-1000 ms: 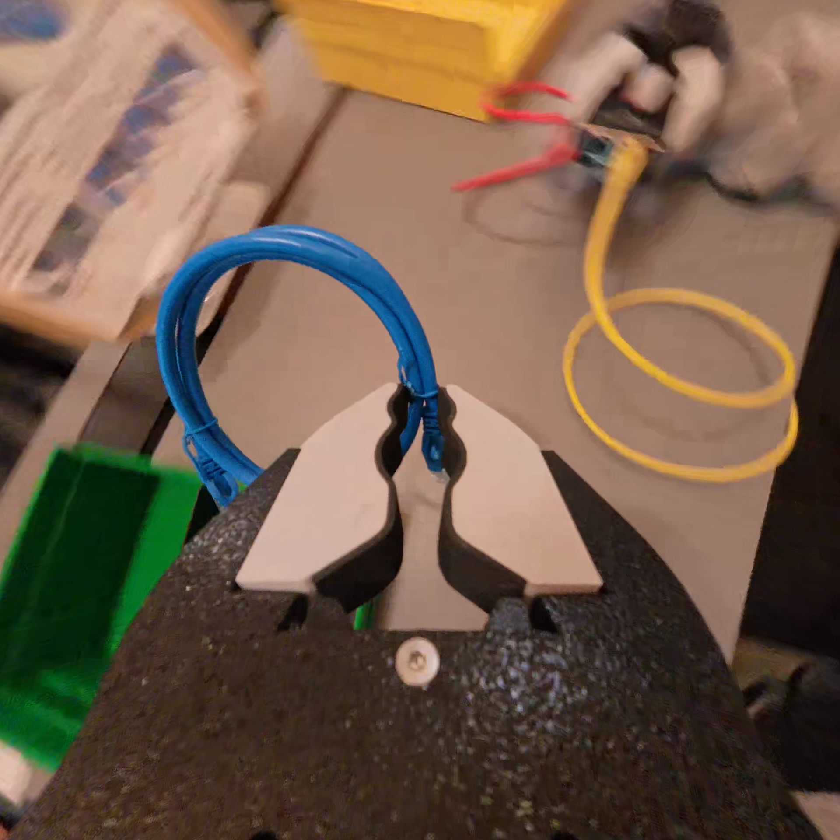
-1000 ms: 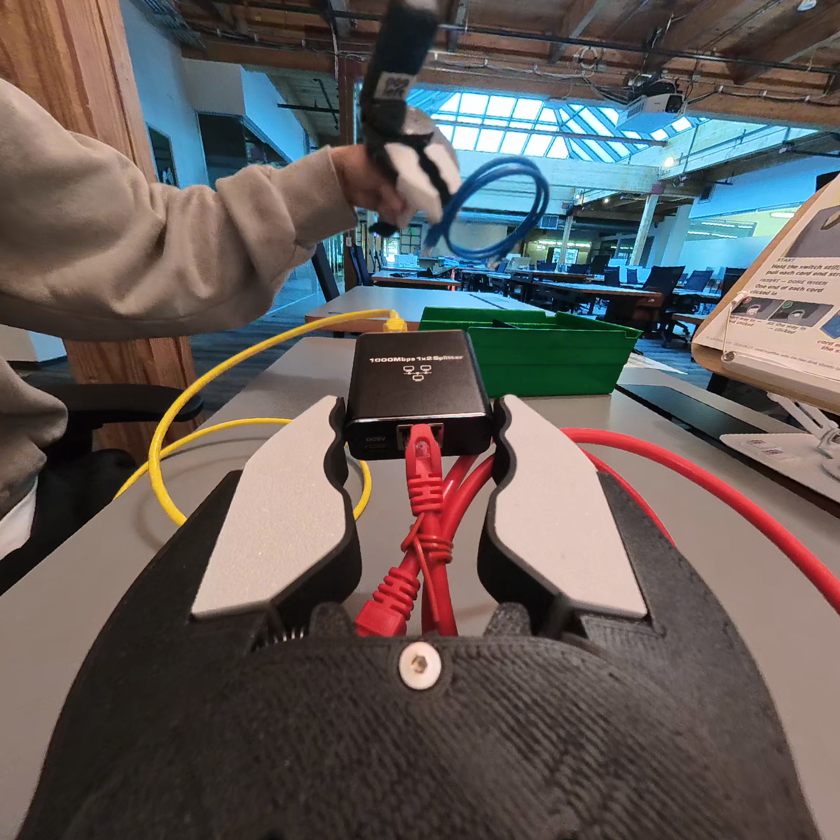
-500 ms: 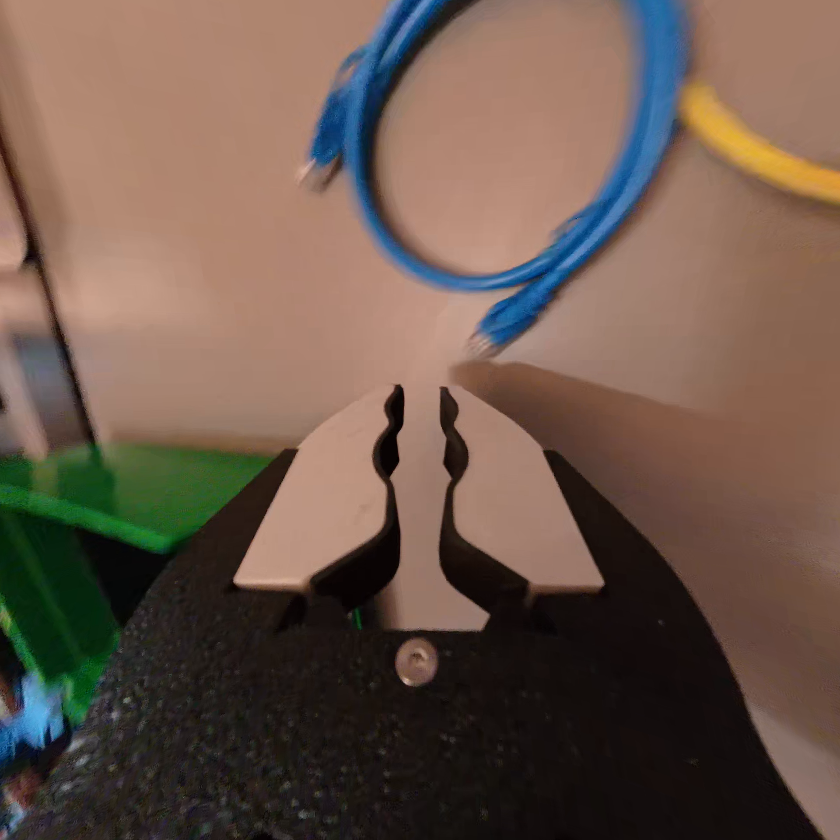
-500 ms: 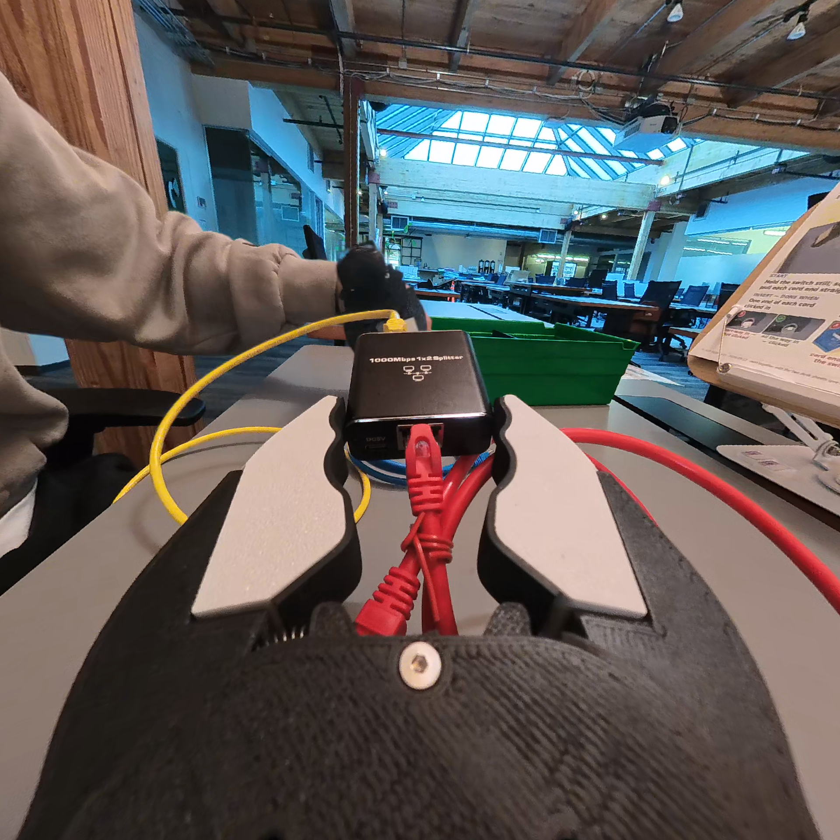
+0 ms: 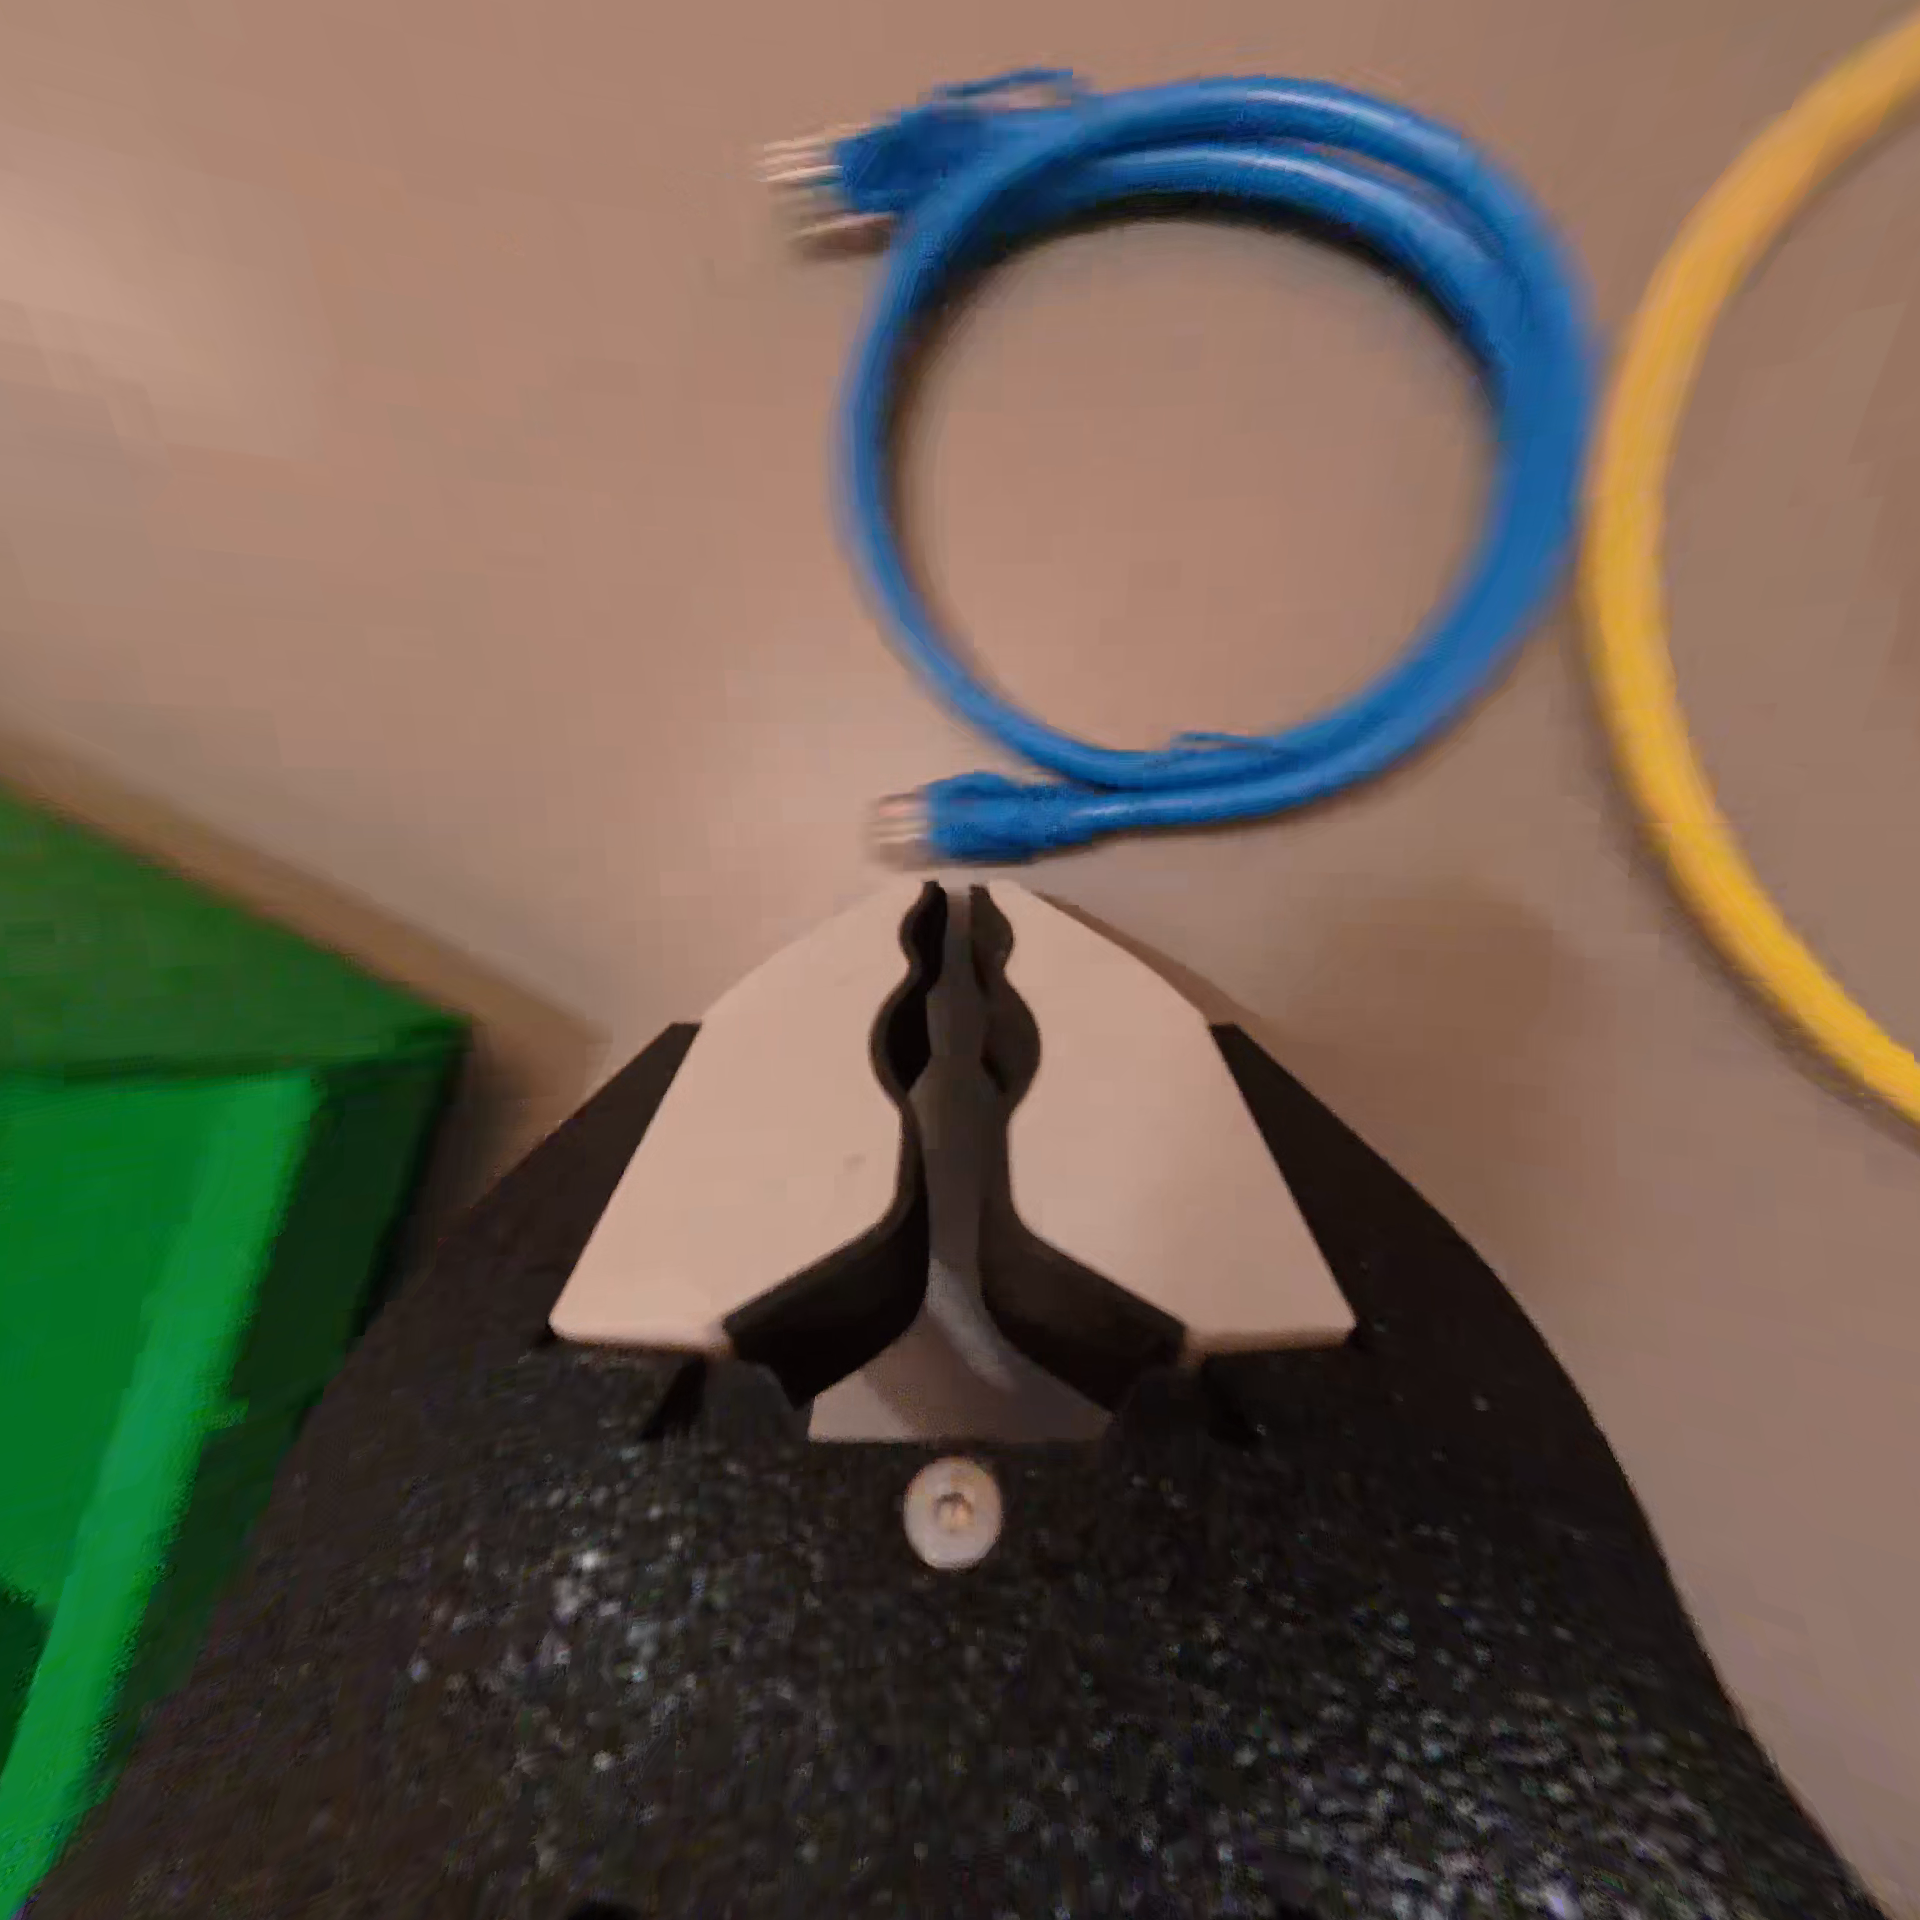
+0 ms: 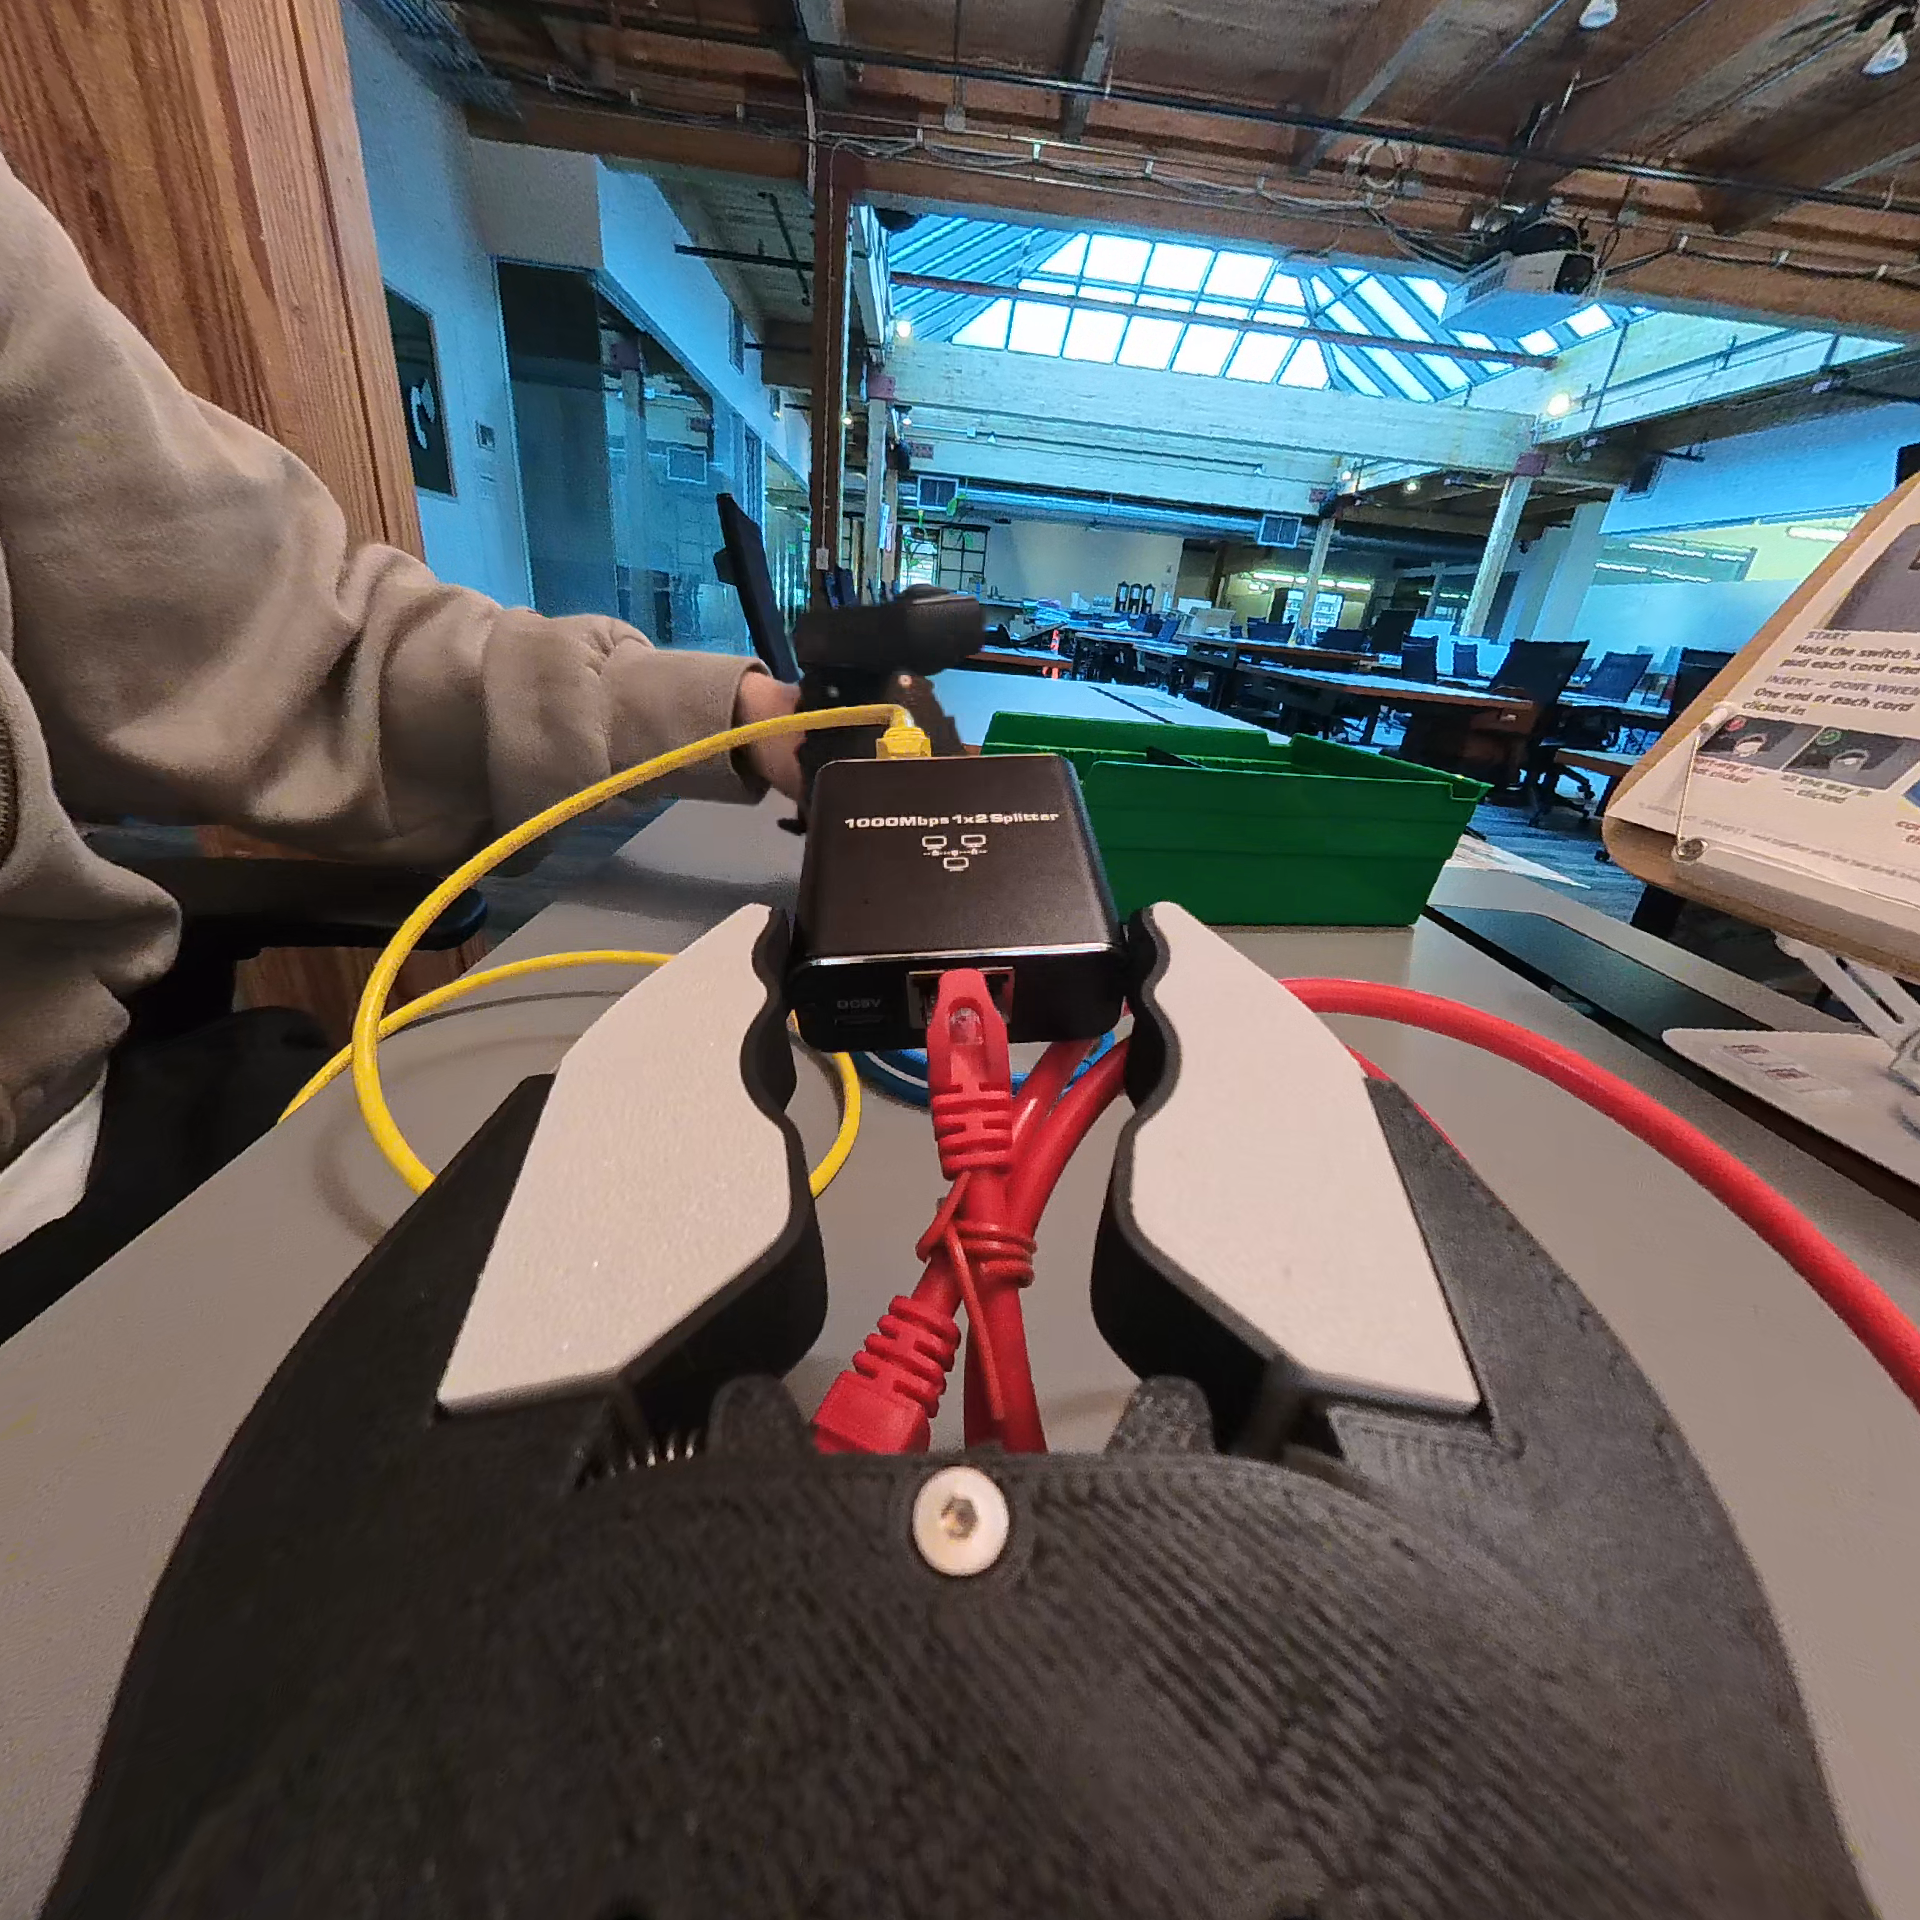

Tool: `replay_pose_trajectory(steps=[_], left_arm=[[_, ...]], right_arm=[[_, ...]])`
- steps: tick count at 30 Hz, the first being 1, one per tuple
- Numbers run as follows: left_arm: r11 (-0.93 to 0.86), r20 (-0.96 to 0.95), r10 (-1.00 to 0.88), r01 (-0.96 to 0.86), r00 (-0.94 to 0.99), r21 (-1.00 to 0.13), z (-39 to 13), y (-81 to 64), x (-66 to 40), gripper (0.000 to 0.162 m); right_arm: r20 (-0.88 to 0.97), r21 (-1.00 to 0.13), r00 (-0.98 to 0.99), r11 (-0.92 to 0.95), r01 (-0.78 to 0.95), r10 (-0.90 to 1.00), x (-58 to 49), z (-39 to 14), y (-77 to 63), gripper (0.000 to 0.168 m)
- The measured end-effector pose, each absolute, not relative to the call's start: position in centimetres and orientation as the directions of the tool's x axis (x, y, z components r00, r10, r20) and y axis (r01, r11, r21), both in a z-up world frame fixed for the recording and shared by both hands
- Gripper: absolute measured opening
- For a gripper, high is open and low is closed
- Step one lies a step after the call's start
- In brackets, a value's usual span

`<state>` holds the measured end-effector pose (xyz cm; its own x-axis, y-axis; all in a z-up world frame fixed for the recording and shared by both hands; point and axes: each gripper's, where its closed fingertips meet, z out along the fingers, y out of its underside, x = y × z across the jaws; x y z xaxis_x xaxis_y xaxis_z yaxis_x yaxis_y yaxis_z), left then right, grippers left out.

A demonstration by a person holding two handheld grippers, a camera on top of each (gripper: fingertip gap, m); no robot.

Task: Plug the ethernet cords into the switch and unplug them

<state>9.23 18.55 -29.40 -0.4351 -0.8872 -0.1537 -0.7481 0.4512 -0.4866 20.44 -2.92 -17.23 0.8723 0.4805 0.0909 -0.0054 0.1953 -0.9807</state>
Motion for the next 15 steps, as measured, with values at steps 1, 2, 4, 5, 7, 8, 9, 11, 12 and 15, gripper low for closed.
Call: replay_pose_trajectory(steps=[1,2,4,5,7,8,9,11,12,15], left_arm=[[0.387,-0.177,-0.921,-0.768,-0.347,-0.510,-29.0,20.0,9.9,0.005],[0.314,-0.162,-0.949,-0.780,-0.270,-0.542,-28.6,20.9,10.2,0.007],[0.120,-0.049,-0.992,-0.806,-0.112,-0.580,-27.6,21.4,10.2,0.016],[0.012,0.027,-0.999,-0.825,-0.033,-0.566,-27.4,21.1,9.7,0.019],[-0.154,0.191,-0.979,-0.856,0.066,-0.494,-27.2,18.9,8.5,0.026],[-0.194,0.259,-0.963,-0.850,0.071,-0.489,-27.0,17.3,8.4,0.029],[-0.211,0.308,-0.950,-0.841,0.057,-0.498,-26.8,15.7,8.4,0.032],[-0.196,0.323,-0.946,-0.856,0.036,-0.479,-27.5,14.0,8.5,0.038],[-0.182,0.312,-0.949,-0.870,0.034,-0.458,-28.2,13.7,8.6,0.039],[-0.190,0.348,-0.937,-0.881,0.031,-0.433,-29.1,13.1,10.3,0.040]], right_arm=[[0.089,-0.981,0.872,0.195,-0.007,0.481,20.5,-17.2,-2.9,0.063],[0.089,-0.981,0.873,0.194,-0.007,0.480,20.5,-17.2,-2.9,0.063],[0.091,-0.980,0.873,0.197,-0.006,0.479,20.5,-17.2,-2.9,0.063],[0.093,-0.980,0.874,0.199,-0.005,0.477,20.5,-17.2,-2.9,0.063],[0.093,-0.980,0.874,0.199,-0.005,0.477,20.5,-17.2,-2.9,0.063],[0.091,-0.981,0.873,0.196,-0.005,0.479,20.5,-17.2,-2.9,0.063],[0.089,-0.981,0.872,0.192,-0.005,0.481,20.4,-17.3,-2.9,0.063],[0.088,-0.983,0.869,0.184,-0.004,0.488,20.3,-17.3,-2.8,0.063],[0.088,-0.983,0.868,0.181,-0.002,0.489,20.3,-17.4,-2.8,0.063],[0.093,-0.983,0.869,0.185,0.001,0.487,20.3,-17.4,-2.8,0.063]])
